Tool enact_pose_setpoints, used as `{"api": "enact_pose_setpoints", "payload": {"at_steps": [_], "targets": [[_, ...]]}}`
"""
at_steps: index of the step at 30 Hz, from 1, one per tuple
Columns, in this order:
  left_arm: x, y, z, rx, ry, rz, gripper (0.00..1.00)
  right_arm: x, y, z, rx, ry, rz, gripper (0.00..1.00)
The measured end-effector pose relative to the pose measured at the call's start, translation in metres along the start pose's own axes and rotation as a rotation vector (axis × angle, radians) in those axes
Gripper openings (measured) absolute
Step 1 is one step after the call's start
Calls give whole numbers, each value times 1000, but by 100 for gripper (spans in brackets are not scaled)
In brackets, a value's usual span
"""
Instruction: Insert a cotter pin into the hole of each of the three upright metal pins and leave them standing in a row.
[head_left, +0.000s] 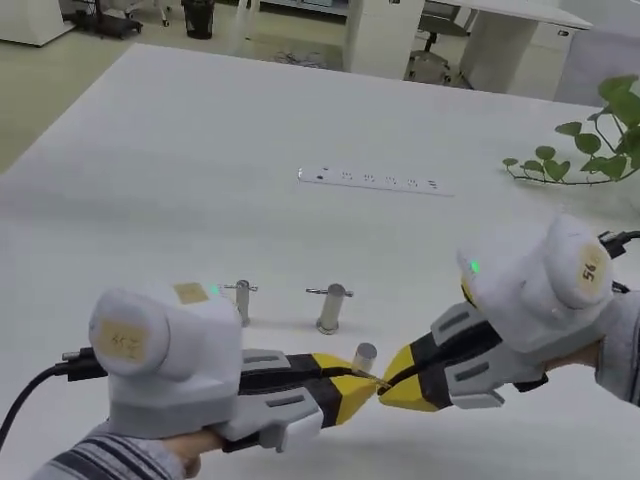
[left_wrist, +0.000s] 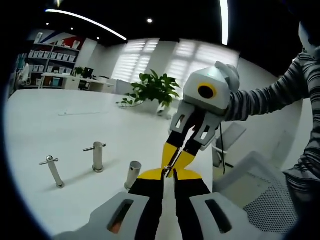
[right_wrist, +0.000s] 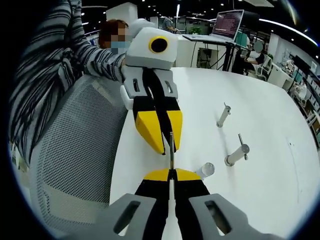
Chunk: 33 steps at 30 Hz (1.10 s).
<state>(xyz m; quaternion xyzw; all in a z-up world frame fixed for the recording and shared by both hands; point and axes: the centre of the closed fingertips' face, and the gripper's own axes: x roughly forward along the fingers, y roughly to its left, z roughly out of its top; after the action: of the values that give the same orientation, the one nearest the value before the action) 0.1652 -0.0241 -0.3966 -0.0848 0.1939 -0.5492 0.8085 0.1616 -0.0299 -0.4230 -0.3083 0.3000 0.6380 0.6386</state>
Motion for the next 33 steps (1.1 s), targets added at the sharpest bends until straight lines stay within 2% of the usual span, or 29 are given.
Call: {"api": "enact_pose_setpoints", "payload": {"at_steps": [4, 6, 7, 8, 9, 14, 15, 18, 21, 25, 29, 32, 33], "targets": [[1, 9, -3, 23, 12, 53, 13, -3, -7, -6, -4, 17, -23, 0], [1, 15, -2, 17, 0, 90, 15, -5, -9, -10, -4, 25, -34, 0], [1, 15, 0, 13, -8, 88, 16, -6, -11, -11, -3, 29, -39, 0], [1, 18, 3, 2, -27, 108, 18, -7, -12, -15, -3, 40, -44, 0], [0, 23, 3, 18, -30, 133, 20, -8, -14, -19, -4, 53, -52, 0], [1, 32, 2, 36, -22, 199, 26, -12, -27, -38, -15, 126, -92, 0], [2, 35, 2, 51, -20, 217, 27, -13, -31, -44, -21, 156, -109, 0], [5, 38, 1, 71, -2, 241, 29, -12, -35, -50, -27, 178, -115, 0], [12, 40, -1, 28, -7, 245, 30, -11, -41, -56, -46, 203, -128, 0], [19, 47, -5, 32, 19, 273, 30, -8, -48, -62, -63, 226, -133, 0], [25, 55, -14, 60, 61, 302, 29, -6, -54, -68, -79, 253, -132, 0], [30, 58, -20, 87, 90, 312, 26, -3, -56, -70, -83, 260, -128, 0], [31, 60, -22, 113, 103, 321, 25, -2, -56, -70, -85, 263, -125, 0]]}}
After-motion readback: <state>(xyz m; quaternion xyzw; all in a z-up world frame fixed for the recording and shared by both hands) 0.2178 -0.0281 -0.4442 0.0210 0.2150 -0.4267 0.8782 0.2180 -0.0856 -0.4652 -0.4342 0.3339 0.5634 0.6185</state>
